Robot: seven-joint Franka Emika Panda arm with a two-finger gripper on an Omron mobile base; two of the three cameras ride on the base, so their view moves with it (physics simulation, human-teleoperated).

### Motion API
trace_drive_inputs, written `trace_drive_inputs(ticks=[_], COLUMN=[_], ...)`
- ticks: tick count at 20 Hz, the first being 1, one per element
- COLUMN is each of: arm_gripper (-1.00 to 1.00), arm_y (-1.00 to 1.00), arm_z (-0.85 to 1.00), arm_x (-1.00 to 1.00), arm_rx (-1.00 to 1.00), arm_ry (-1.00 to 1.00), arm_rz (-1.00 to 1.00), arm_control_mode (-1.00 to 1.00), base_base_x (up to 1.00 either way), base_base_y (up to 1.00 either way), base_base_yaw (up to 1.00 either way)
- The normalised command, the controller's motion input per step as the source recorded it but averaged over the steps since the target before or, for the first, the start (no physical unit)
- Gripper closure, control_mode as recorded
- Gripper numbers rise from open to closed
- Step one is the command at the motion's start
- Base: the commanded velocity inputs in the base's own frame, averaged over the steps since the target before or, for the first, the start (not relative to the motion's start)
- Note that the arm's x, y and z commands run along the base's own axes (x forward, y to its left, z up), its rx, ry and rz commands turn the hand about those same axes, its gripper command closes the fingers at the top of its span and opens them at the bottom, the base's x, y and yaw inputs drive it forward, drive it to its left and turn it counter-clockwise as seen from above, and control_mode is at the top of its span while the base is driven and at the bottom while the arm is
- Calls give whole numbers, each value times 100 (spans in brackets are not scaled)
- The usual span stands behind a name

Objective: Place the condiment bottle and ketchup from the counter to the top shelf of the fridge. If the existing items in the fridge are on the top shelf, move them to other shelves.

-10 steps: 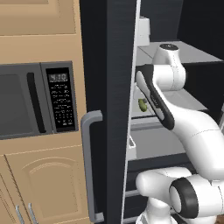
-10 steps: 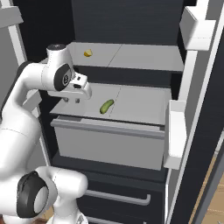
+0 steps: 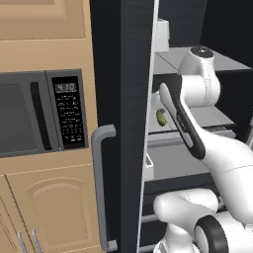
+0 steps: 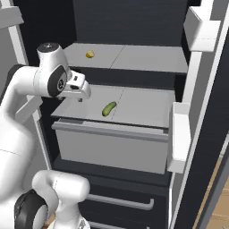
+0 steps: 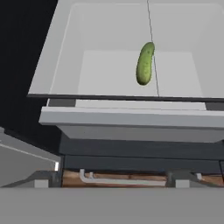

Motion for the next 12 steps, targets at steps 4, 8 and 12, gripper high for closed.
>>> trace_drive_inputs(ticks=[4, 8, 12], arm_gripper=[-100, -100, -100], arm_y=[0, 0, 0], arm_z=[78, 79, 63], arm_x=[-37, -14, -4], arm_rx=[0, 0, 0], arm_ry=[-24, -13, -11], arm_rz=[0, -2, -3], arm_control_mode=[-100, -100, -100], base_base_x=[0, 0, 0], base_base_y=[0, 0, 0], base_base_yaw=[0, 0, 0])
